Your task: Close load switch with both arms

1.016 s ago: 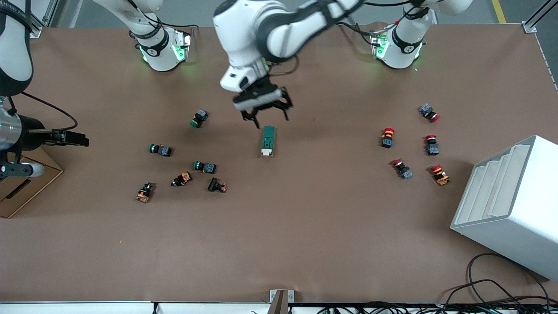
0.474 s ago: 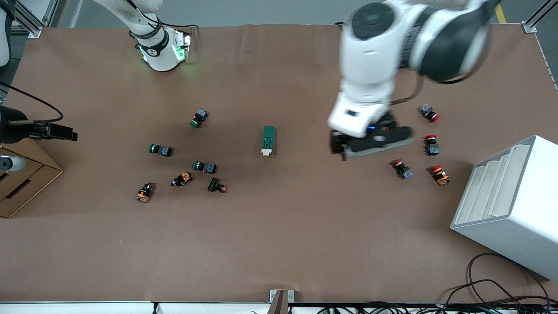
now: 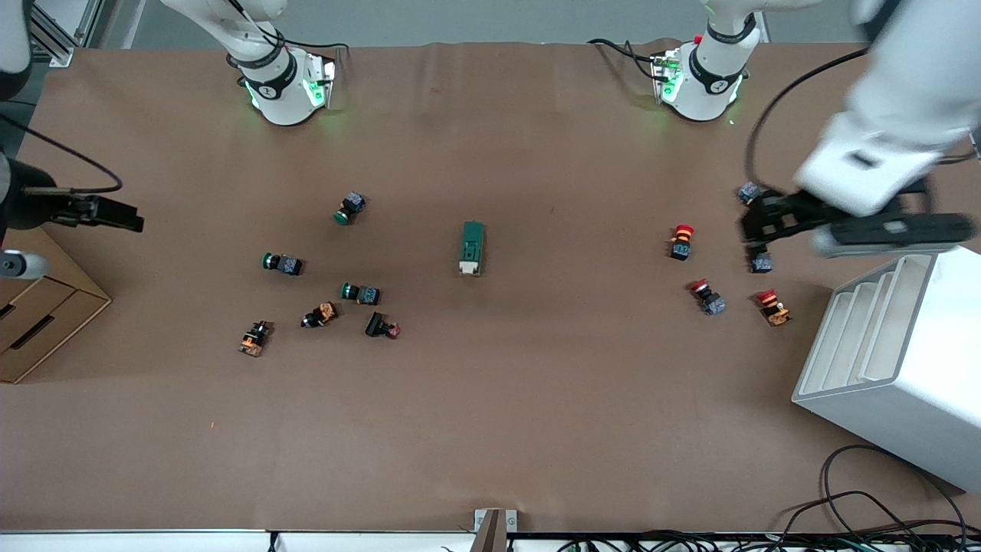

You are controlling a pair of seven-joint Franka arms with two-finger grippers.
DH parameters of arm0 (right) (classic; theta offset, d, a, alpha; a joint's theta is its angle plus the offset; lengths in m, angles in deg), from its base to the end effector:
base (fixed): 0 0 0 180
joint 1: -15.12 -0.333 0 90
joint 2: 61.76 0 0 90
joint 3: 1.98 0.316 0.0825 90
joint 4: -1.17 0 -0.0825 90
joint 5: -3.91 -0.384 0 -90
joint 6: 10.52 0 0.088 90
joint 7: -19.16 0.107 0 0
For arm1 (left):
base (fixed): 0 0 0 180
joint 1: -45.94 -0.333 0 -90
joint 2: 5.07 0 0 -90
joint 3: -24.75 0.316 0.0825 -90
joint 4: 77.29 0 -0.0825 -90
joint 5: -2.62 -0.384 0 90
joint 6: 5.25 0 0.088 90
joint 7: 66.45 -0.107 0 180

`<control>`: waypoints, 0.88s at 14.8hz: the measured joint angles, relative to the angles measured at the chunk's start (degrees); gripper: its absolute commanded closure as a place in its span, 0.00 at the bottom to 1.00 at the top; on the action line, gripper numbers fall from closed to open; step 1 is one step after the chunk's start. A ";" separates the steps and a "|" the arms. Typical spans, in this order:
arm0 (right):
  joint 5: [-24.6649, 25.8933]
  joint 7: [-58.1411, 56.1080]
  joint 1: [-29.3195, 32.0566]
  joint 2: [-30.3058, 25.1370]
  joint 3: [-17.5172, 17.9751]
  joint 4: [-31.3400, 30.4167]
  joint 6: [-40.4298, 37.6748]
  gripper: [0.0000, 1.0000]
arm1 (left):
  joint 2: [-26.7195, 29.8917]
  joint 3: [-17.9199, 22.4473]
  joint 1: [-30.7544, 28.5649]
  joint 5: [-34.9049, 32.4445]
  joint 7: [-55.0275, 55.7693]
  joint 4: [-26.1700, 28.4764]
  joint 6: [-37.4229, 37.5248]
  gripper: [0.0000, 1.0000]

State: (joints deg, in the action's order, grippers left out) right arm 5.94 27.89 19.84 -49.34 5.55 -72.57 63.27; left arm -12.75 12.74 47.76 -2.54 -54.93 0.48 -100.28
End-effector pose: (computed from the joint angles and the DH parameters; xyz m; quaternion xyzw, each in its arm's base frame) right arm 0.5886 0.0148 0.6094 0.9928 -0.0544 -0.1060 0.0140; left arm 0.5909 -0.1258 0.6588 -0.9957 0.0181 -0.0896 0.0119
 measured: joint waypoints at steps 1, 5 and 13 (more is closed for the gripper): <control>0.00 0.38 -2.55 -0.72 -2.49 -0.76 0.00 0.00 | 1.43 2.81 -0.05 1.26 -3.30 0.67 1.17 0.00; -0.10 0.50 -7.03 -3.94 -8.14 -4.75 0.88 0.00 | 5.01 8.18 0.10 3.56 -9.72 1.89 9.13 0.00; -0.16 0.50 -7.01 -13.55 -8.91 -16.52 6.72 0.00 | 8.97 9.44 1.38 4.86 -10.35 6.58 10.97 0.00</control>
State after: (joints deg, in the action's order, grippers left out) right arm 5.78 28.39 12.83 -62.89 -3.36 -89.09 69.98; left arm -3.78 22.19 49.14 2.31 -65.28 7.06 -89.30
